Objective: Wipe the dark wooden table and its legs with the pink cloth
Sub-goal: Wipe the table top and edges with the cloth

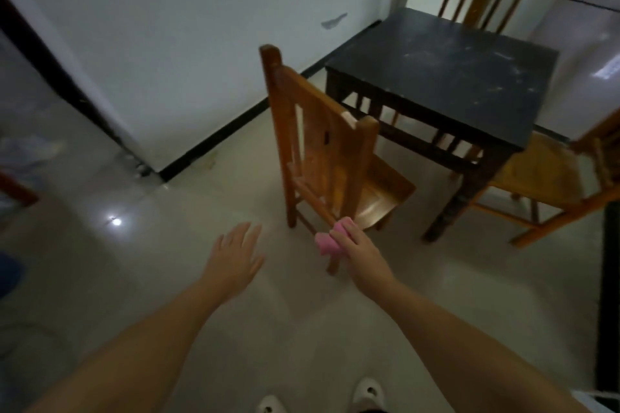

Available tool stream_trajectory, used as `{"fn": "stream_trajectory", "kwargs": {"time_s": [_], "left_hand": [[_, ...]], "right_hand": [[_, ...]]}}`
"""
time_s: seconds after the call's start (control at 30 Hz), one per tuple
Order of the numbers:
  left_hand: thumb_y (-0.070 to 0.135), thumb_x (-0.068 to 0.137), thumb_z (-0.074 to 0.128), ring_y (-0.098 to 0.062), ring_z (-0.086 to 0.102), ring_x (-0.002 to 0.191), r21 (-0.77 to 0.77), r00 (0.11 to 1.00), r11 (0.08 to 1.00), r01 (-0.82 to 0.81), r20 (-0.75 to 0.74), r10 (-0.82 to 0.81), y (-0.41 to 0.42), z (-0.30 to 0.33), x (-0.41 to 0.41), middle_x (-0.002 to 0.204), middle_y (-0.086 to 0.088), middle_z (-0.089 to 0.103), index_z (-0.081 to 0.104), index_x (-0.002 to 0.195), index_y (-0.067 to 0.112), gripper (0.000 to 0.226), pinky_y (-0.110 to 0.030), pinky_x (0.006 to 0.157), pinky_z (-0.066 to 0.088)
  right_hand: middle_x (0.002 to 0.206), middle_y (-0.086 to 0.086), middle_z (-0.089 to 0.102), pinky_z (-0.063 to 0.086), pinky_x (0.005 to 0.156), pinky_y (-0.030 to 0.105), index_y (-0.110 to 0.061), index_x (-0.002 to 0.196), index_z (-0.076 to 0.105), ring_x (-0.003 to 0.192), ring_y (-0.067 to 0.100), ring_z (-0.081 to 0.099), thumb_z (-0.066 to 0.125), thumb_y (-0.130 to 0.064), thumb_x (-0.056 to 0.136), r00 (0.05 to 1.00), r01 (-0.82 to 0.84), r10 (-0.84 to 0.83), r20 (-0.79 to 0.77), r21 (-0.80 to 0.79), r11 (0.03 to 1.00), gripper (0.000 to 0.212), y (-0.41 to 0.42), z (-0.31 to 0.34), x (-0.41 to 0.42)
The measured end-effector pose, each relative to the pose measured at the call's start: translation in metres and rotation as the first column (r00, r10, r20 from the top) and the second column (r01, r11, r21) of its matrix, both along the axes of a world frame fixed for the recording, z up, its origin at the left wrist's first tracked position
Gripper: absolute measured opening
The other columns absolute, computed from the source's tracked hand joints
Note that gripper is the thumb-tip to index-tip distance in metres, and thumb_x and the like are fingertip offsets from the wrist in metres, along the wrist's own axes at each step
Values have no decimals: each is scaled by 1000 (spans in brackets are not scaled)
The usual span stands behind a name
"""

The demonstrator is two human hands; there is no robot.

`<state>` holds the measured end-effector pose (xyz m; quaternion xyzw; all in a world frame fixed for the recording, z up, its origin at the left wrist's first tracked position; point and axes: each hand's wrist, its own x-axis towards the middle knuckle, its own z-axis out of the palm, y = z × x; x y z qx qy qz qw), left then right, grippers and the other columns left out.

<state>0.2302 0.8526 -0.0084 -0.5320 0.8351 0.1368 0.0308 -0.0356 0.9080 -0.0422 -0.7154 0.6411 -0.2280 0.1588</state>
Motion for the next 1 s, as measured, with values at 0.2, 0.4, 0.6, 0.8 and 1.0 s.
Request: {"fn": "stream_trajectory", "kwargs": {"time_s": [0.2, 0.4, 0.6, 0.8, 1.0], "left_hand": [[43, 97, 27, -20, 9, 142, -42, 992, 991, -125, 14, 126, -65, -1, 58, 155, -6, 12, 6, 147, 20, 59, -41, 114, 9], [56, 91, 16, -21, 11, 142, -59, 984, 982, -177, 17, 179, -177, 0, 87, 154, -6, 14, 8, 146, 20, 67, -42, 114, 9], [58, 86, 9, -25, 19, 139, -94, 966, 962, -257, -10, 257, -293, 14, 112, 152, -9, 21, 16, 145, 16, 73, -41, 112, 15], [62, 80, 3, -24, 15, 141, -92, 961, 957, -275, -46, 272, -412, 15, 129, 153, -8, 16, 9, 147, 18, 81, -42, 114, 13], [61, 68, -9, -25, 16, 140, -114, 989, 982, -148, -4, 149, -575, 12, 143, 153, -9, 17, 13, 146, 17, 92, -44, 112, 11]], "right_hand": [[139, 21, 48, 36, 106, 51, -4, 126, 58, 133, 39, 41, 51, -1, 86, 992, -96, 92, -84, -42, 995, 41, -88, 14, 69], [150, 16, 35, 24, 114, 53, -8, 136, 48, 142, 36, 24, 43, 0, 89, 966, -216, 214, -144, -2, 976, 48, -222, 2, 98], [157, 1, 21, 16, 119, 39, -21, 146, 32, 145, 18, 17, 39, -27, 101, 949, -312, 309, -61, -41, 949, 45, -358, 17, 131], [119, 31, 60, 52, 79, 61, 5, 113, 64, 108, 50, 59, 73, 10, 70, 946, -320, 316, -71, -56, 946, 44, -500, 17, 161], [138, 26, 46, 38, 103, 50, 0, 123, 59, 127, 43, 46, 58, 3, 85, 982, -190, 188, -27, -126, 974, 39, -632, 19, 184]]}}
